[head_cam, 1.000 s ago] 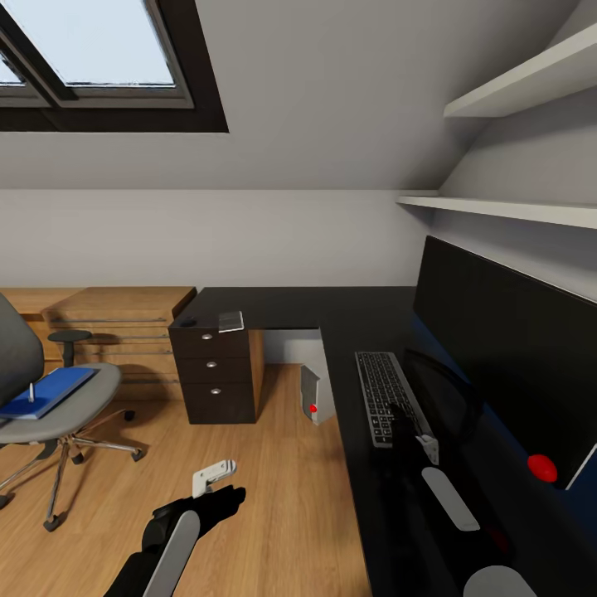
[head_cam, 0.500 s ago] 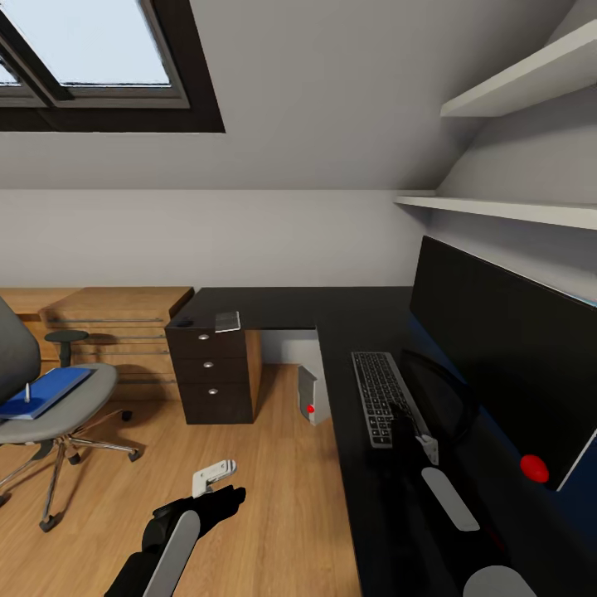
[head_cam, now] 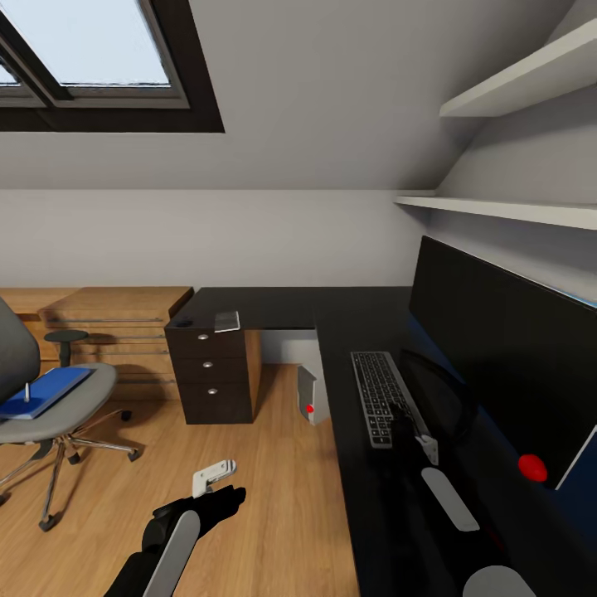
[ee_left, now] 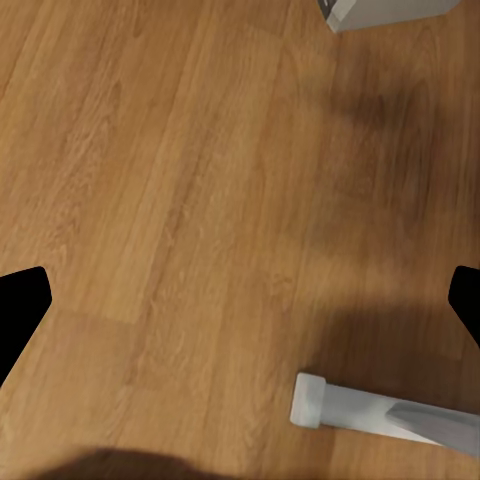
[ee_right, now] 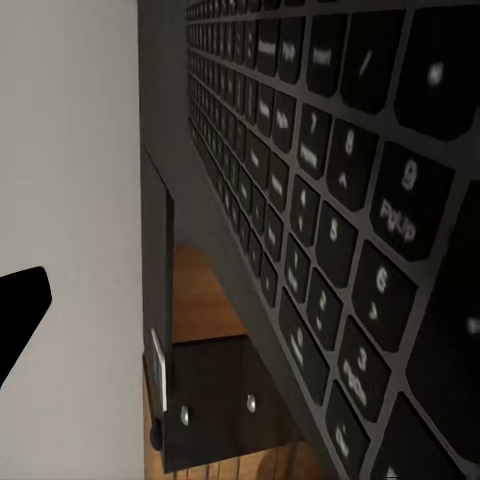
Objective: In the bedroom, organize the workspace by keeping the computer under the desk, ensuring the monitor is on the desk, placing the keyboard on the desk next to the monitor, placing the mouse on the desk next to the keyboard, moving the folder from the swivel chair onto the desk next to the mouse, stacking the notebook on top of the folder with the pen on top of the notebook, and positioning the swivel chair next to the desk.
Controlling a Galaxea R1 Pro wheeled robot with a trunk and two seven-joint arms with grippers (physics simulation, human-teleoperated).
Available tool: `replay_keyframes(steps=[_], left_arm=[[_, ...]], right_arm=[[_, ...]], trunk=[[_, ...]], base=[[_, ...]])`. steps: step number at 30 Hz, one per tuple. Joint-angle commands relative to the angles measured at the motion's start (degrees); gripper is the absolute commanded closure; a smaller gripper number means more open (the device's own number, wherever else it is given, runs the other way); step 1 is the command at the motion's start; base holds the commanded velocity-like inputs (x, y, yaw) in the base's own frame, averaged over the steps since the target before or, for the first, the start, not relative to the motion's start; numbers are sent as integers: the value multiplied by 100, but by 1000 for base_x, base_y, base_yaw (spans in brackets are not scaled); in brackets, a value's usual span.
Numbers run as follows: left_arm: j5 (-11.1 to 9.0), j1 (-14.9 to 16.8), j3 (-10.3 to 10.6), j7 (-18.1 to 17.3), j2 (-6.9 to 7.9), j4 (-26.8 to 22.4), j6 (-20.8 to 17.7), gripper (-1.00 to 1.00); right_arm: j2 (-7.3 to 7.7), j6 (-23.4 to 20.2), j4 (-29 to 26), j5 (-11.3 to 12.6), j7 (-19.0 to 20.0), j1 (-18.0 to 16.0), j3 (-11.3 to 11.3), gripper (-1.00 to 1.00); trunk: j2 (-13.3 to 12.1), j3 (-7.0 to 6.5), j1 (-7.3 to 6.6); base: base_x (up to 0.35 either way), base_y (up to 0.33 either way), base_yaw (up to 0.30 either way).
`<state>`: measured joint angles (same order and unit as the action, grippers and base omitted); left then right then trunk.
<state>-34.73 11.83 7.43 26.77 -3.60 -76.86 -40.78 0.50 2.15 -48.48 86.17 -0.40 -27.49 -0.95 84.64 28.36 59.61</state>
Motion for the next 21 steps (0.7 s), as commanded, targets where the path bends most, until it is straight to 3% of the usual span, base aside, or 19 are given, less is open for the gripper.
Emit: replay_keyframes(steps=[1, 7, 21], left_arm=[[-60, 3, 4, 57, 0, -6, -9, -100], [-60, 3, 4, 57, 0, -5, -9, -100], [-60, 3, 4, 57, 0, -8, -9, -100]], right_arm=[[3, 23, -4, 58, -4, -2, -11, -100], [3, 23, -4, 58, -4, -2, -11, -100], [3, 23, -4, 58, -4, -2, -11, -100]], trunk=[[3, 6, -1], [3, 6, -1], [3, 6, -1]], base=[[-65, 0, 0], [-171, 0, 0], [-327, 0, 0]])
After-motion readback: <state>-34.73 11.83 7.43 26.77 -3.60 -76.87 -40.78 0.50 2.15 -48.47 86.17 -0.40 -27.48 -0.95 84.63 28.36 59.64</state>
